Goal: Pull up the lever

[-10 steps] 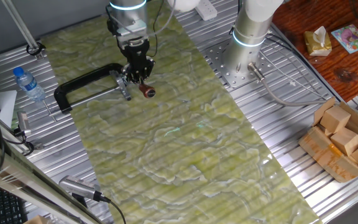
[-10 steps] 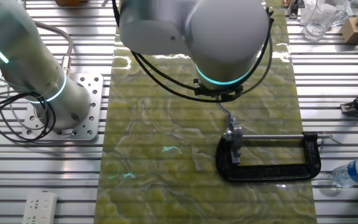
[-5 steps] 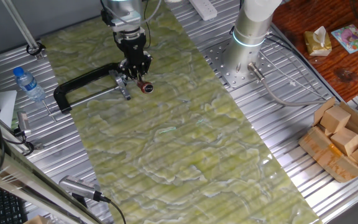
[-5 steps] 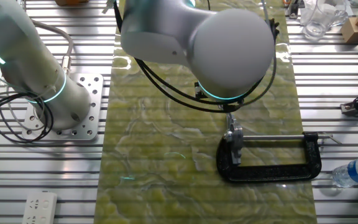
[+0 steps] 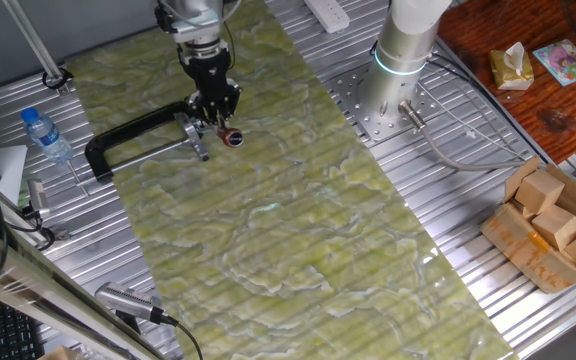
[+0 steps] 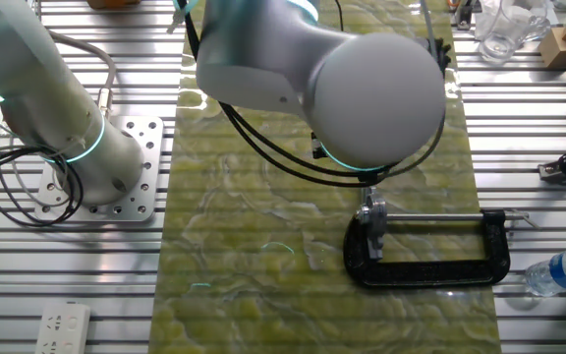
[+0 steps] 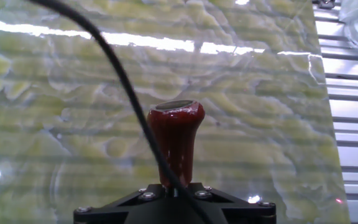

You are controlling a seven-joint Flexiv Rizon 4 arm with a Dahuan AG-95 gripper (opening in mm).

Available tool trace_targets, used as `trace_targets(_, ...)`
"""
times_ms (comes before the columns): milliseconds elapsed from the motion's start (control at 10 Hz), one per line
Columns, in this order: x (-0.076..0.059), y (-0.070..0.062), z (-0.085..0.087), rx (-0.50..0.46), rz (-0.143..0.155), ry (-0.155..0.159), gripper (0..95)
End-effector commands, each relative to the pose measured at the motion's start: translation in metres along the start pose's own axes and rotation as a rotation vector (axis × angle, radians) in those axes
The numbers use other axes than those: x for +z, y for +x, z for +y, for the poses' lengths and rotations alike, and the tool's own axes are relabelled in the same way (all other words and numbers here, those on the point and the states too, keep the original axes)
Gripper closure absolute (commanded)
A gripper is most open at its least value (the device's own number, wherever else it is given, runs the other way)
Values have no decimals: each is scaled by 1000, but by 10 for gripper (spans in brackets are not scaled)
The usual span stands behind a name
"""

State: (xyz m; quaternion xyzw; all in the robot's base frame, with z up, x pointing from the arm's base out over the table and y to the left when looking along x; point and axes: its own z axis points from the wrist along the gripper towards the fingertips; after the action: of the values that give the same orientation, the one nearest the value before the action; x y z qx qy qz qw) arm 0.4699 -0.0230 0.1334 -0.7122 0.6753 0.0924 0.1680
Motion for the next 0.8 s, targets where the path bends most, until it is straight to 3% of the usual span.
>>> trace_targets(100, -53, -3, -4, 6, -9, 4, 950)
trace_targets(300, -53, -4, -6, 14, -35, 7, 950)
trace_targets(800, -52, -5, -6, 24, -63, 21, 950)
